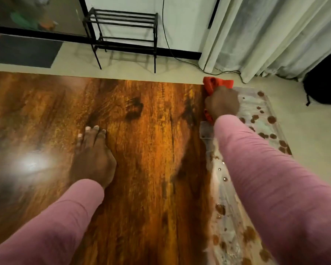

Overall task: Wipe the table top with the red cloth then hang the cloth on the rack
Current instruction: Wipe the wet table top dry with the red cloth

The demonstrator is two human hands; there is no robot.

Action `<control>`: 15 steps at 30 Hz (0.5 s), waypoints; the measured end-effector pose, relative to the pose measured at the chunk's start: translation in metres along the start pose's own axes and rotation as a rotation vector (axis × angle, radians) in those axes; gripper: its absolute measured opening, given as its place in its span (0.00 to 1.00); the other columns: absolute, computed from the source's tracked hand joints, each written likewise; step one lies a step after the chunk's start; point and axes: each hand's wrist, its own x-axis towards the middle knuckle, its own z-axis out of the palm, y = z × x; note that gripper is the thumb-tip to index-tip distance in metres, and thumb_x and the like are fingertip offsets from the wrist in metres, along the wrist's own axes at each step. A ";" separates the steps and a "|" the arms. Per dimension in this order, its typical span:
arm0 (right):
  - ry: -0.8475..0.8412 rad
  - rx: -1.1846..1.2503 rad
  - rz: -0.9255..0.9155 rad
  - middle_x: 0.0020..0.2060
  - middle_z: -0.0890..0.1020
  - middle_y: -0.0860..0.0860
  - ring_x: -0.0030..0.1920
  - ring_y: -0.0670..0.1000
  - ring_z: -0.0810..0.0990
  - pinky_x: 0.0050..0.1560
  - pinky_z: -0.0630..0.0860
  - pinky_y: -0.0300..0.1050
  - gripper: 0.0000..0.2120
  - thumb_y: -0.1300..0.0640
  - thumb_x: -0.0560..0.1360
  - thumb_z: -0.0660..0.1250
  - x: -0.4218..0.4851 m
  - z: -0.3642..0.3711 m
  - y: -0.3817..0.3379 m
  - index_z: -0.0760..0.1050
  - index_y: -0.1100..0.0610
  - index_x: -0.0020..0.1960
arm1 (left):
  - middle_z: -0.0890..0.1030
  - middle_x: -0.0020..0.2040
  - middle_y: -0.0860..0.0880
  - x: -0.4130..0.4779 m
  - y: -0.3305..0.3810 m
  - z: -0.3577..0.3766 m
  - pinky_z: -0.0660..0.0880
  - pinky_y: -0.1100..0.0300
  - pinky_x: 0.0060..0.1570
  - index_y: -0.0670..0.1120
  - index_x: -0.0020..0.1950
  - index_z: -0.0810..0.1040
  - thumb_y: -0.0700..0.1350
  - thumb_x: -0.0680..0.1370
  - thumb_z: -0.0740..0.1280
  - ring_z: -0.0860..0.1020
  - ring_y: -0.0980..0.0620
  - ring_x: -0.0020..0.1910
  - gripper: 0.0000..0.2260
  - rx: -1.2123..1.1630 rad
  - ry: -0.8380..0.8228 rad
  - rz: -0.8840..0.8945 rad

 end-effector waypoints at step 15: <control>0.022 0.001 -0.054 0.50 0.81 0.60 0.49 0.61 0.79 0.51 0.78 0.54 0.13 0.57 0.73 0.62 0.041 -0.016 0.076 0.78 0.59 0.54 | 0.62 0.75 0.45 -0.017 0.138 0.056 0.43 0.58 0.70 0.42 0.73 0.64 0.40 0.79 0.54 0.54 0.44 0.75 0.21 -0.093 0.005 0.167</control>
